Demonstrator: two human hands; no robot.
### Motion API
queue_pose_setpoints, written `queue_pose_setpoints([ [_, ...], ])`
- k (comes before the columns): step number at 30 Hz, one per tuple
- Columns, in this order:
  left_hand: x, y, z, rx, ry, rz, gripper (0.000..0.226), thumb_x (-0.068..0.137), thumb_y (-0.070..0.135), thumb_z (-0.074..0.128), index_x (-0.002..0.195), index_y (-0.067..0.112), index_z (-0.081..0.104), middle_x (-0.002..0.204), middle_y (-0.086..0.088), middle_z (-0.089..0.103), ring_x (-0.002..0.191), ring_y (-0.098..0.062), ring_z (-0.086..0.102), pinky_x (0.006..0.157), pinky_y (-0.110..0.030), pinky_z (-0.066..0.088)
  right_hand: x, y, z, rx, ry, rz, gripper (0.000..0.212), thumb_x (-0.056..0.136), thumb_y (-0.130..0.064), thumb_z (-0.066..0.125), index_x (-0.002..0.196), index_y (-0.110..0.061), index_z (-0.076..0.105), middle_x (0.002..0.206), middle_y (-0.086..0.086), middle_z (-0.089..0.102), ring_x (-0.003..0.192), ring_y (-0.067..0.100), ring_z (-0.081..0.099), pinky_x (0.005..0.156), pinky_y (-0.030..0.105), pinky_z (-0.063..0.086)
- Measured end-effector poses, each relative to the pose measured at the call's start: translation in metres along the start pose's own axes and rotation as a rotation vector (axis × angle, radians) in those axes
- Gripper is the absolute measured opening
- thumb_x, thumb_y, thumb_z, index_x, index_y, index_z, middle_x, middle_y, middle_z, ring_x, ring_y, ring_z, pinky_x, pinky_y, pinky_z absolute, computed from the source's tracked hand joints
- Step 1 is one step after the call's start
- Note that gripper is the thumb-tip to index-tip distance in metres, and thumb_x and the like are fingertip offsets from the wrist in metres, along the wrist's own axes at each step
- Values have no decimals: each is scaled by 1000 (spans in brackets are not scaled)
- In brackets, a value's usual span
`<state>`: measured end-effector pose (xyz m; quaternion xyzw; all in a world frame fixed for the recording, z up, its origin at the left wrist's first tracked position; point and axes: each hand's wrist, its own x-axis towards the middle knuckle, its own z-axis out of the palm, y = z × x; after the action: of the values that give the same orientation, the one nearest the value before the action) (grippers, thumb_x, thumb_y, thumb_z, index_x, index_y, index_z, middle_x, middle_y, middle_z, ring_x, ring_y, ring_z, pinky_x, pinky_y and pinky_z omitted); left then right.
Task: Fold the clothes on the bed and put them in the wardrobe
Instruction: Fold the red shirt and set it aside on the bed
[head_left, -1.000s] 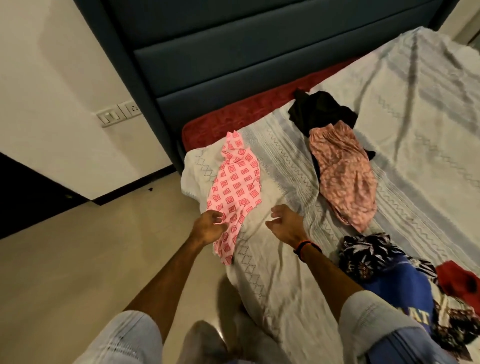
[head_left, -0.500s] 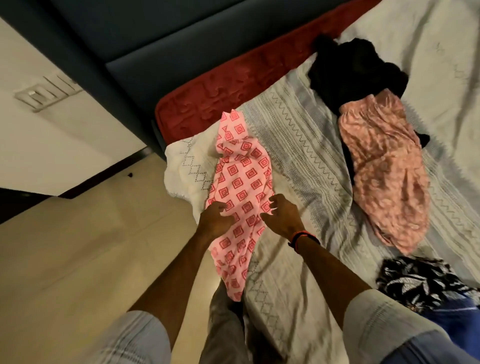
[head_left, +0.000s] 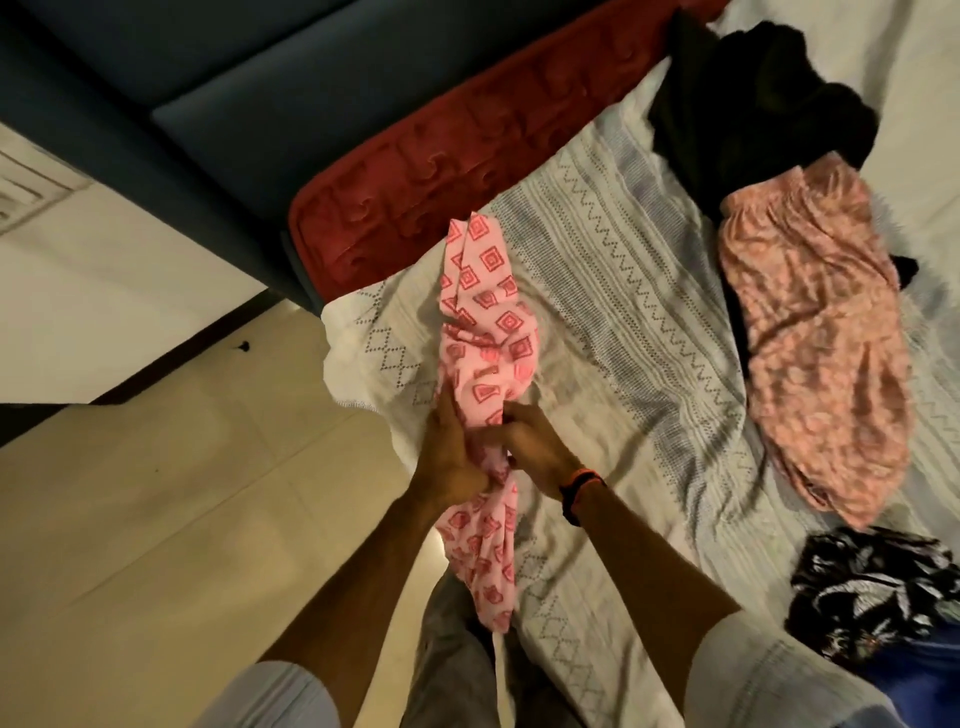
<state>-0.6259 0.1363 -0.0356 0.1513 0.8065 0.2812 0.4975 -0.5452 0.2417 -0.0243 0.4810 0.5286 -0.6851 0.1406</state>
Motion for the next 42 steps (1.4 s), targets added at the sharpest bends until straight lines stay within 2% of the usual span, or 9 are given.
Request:
queue_pose_setpoints([
  [2, -2, 12, -9, 159, 45, 200, 150, 48, 20, 97, 154, 27, -9, 160, -4, 10, 145, -18, 16, 109, -35, 31, -16, -10, -10, 143, -45, 8, 33, 71, -9, 71, 103, -5, 72, 108, 14, 72, 105, 35, 66, 93, 54, 52],
  [5, -6, 37, -17, 205, -27, 322, 118, 64, 18, 86, 154, 33, 11, 155, 0, 32, 142, -19, 34, 109, -34, 38, -33, -19, -32, 266, -81, -70, 31, 81, 4, 67, 112, 3, 68, 112, 20, 71, 102, 34, 68, 93, 47, 55],
  [8, -15, 72, -12, 303, -15, 333, 63, 87, 15, 65, 145, 23, 41, 124, -5, 64, 118, -25, 59, 100, -37, 49, -49, -30, -61, 290, 43, -140, 43, 81, -15, 75, 108, 16, 60, 100, 22, 67, 90, 25, 68, 86, 39, 57],
  [12, -38, 141, 10, 233, 118, 333, 43, 90, 6, 55, 132, 12, 57, 123, -9, 65, 116, -25, 57, 92, -33, 47, -82, -22, -118, 159, 364, -207, 23, 79, -37, 76, 86, -15, 73, 87, 9, 75, 80, 17, 68, 79, 40, 55],
  [18, -63, 216, 40, 137, 151, 346, 39, 83, -5, 57, 119, 8, 65, 105, -5, 68, 99, -20, 61, 64, -12, 43, -115, -3, -187, 30, 631, -225, 29, 83, -26, 74, 109, -17, 63, 92, -4, 70, 83, 14, 67, 72, 26, 54],
  [20, -67, 225, 38, 105, 176, 339, 41, 84, -5, 58, 123, 6, 63, 111, -8, 68, 100, -18, 61, 72, -13, 47, -115, -4, -190, -20, 627, -236, 38, 84, -28, 74, 116, -15, 59, 100, -2, 68, 82, 11, 65, 65, 19, 49],
  [28, -34, 307, 115, 167, 115, 398, 52, 86, 2, 66, 137, 5, 53, 129, -12, 61, 118, -25, 58, 90, -27, 45, -102, -1, -287, -221, 752, -201, 49, 77, -26, 72, 118, -9, 52, 112, 10, 63, 97, 28, 60, 83, 42, 52],
  [39, 90, 311, 167, 255, -10, 328, 67, 79, 10, 78, 138, 15, 47, 103, 10, 54, 75, 7, 49, 53, -3, 38, 16, 21, -373, -531, 816, 138, 97, 85, -50, 65, 153, -11, 8, 155, 25, 14, 139, 47, 24, 108, 60, 32],
  [42, 104, 307, 172, 228, -5, 305, 71, 78, 11, 80, 140, 15, 45, 105, 11, 53, 77, 10, 49, 52, 1, 38, 35, 34, -385, -461, 823, 139, 83, 95, -43, 55, 155, -19, 3, 154, 30, 14, 131, 50, 34, 103, 60, 38],
])
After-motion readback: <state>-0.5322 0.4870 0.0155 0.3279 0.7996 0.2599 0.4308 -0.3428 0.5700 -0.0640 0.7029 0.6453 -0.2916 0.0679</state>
